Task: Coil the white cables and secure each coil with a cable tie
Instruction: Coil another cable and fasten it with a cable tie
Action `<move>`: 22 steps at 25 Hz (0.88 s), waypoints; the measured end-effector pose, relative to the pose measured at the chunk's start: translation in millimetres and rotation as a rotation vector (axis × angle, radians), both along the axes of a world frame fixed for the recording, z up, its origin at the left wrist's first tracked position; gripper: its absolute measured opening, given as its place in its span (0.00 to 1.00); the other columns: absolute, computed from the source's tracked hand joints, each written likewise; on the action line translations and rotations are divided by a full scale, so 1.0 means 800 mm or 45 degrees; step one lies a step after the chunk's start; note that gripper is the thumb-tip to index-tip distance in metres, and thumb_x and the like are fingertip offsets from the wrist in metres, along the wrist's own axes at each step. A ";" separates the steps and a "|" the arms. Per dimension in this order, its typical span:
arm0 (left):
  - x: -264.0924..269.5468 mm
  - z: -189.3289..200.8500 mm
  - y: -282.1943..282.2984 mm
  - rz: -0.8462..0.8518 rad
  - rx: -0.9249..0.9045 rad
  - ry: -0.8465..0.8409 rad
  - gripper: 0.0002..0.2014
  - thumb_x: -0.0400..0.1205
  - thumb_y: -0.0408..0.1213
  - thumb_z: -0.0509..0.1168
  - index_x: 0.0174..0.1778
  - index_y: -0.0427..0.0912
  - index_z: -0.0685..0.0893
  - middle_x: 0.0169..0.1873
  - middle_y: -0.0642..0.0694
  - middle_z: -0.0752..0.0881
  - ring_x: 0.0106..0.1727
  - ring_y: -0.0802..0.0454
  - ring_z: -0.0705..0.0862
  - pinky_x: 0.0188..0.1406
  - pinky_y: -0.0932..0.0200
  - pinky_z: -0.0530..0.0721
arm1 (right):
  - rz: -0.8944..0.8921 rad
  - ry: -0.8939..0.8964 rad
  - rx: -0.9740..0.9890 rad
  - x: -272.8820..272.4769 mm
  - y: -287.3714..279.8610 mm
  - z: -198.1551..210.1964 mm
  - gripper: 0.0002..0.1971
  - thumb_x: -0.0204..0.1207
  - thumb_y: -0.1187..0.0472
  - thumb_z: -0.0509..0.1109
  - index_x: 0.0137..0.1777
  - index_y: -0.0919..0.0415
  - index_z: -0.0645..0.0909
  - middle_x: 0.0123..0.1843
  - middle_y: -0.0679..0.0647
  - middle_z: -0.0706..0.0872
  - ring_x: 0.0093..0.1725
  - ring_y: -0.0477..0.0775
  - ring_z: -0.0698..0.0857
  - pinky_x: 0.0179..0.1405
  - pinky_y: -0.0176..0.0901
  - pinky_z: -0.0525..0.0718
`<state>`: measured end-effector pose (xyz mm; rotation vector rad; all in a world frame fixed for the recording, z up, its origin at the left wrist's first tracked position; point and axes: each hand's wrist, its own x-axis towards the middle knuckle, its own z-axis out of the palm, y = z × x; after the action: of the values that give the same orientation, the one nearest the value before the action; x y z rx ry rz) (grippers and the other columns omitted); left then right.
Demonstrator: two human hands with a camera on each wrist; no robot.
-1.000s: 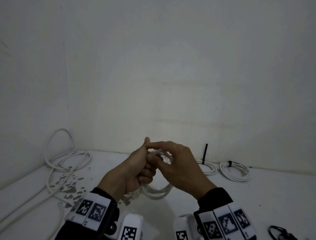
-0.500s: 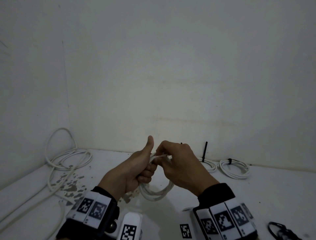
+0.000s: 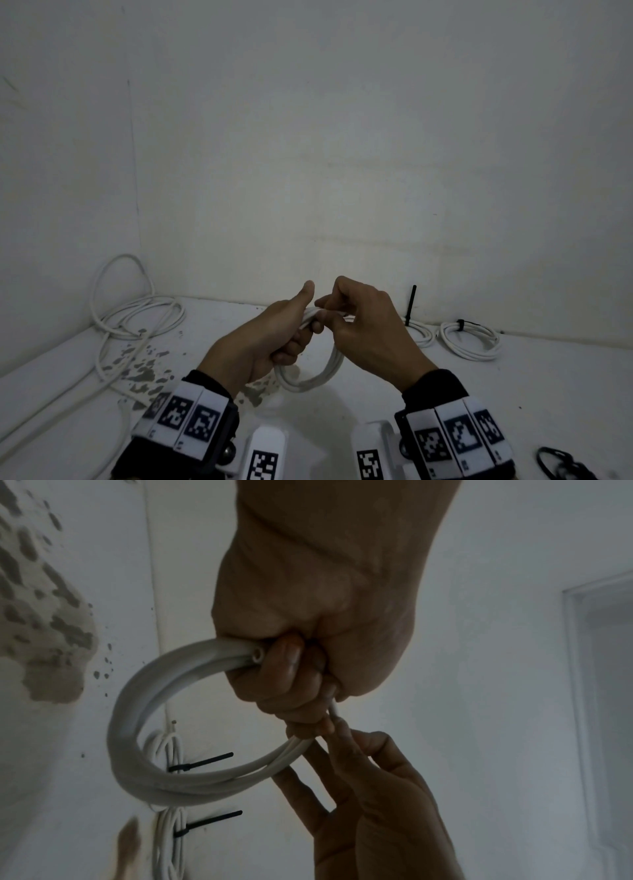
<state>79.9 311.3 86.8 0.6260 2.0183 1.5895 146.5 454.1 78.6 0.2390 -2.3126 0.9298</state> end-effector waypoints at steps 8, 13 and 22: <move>0.006 0.002 0.000 -0.113 -0.097 -0.054 0.41 0.75 0.78 0.36 0.26 0.43 0.74 0.20 0.50 0.61 0.20 0.56 0.55 0.18 0.64 0.54 | 0.150 -0.496 -0.109 0.017 -0.009 0.009 0.14 0.87 0.46 0.59 0.53 0.56 0.77 0.40 0.45 0.86 0.34 0.38 0.82 0.41 0.42 0.85; -0.001 -0.004 0.006 -0.090 0.029 -0.121 0.38 0.76 0.77 0.44 0.28 0.43 0.76 0.21 0.51 0.63 0.21 0.55 0.60 0.24 0.62 0.64 | 0.080 -0.407 -0.257 0.011 0.001 0.006 0.16 0.89 0.48 0.56 0.44 0.57 0.74 0.34 0.45 0.80 0.32 0.44 0.75 0.38 0.48 0.79; 0.000 -0.007 0.008 0.029 0.172 -0.265 0.28 0.78 0.66 0.61 0.23 0.48 0.68 0.18 0.53 0.56 0.19 0.55 0.52 0.28 0.57 0.50 | -0.018 -0.313 -0.451 -0.005 0.000 -0.011 0.17 0.89 0.48 0.56 0.40 0.57 0.67 0.29 0.47 0.68 0.31 0.49 0.66 0.36 0.50 0.68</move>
<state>79.9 317.5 81.3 0.4660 1.7845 1.7379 142.1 454.5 70.0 -0.0428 -2.3085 1.4048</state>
